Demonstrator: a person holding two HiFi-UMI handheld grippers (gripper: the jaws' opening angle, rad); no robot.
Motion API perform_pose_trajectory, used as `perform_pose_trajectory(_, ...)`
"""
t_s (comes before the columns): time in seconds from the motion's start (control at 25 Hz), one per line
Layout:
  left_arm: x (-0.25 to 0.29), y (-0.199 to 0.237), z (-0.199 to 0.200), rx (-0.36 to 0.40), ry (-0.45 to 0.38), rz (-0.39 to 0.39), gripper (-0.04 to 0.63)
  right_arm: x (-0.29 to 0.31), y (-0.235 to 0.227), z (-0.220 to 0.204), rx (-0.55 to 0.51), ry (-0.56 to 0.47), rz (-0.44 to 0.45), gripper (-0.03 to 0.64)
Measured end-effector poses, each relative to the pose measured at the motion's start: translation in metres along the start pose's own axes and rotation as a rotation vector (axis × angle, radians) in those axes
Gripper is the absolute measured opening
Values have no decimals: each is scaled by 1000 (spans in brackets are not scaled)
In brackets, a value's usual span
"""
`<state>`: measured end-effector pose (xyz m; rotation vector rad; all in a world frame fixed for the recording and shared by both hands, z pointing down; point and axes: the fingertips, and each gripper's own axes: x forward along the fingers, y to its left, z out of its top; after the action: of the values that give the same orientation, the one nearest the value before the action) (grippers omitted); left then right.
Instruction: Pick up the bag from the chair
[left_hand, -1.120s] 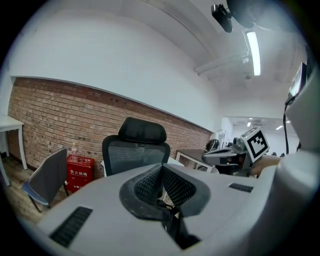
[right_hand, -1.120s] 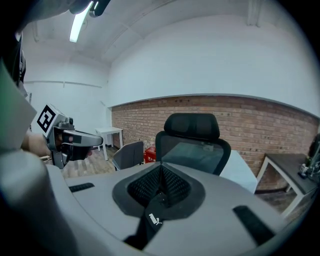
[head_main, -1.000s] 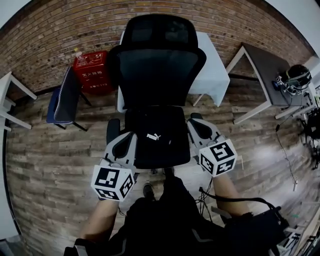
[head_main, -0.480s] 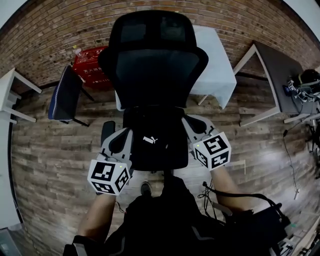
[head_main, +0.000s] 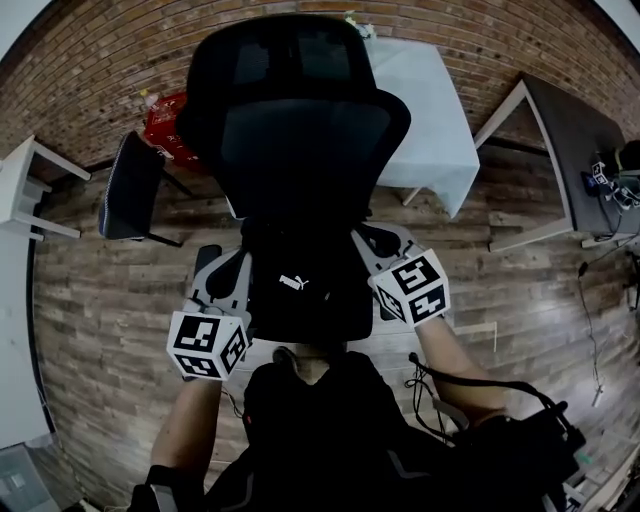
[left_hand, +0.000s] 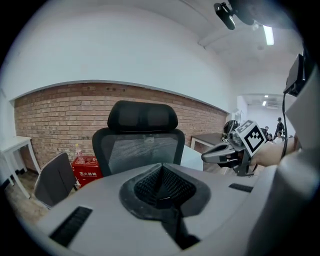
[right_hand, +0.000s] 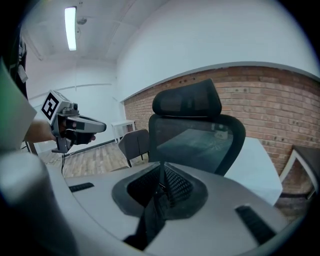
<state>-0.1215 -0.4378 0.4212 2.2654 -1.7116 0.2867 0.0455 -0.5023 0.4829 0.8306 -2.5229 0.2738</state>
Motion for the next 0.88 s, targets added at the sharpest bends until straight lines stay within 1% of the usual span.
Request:
perform_pose_trajectory(0.16,15,18,-8,-24,17,41,12,17,-6,-7,19,15,13,19)
perform_pose_trajectory(0.36,41,35,-30,-63,64,33,12,44,-18,-24,26,73,-7,20)
perform_pose_trajectory(0.48,57,50,-48,-104,101,24,14,60,-24,-39,35,120,-35,20)
perform_pose_trajectory(0.64,79,73,-77,-135,158,34,14,77,-25,-65,89,167,-87,25)
perform_pose_trajectory(0.72,90,84,-92,-158,184,40,14,85,-23,-79,121,194,-107,56)
perform_pose_trajectory(0.76,95,88,-100,-170,197,42,14,88,-23,-87,138,207,-120,103)
perform_pose_trajectory(0.8,100,92,-107,-181,210,43,14,91,-22,-94,156,218,-134,126)
perform_pose_trajectory(0.88,110,98,-124,-196,239,40,14,96,-21,-108,194,234,-171,129)
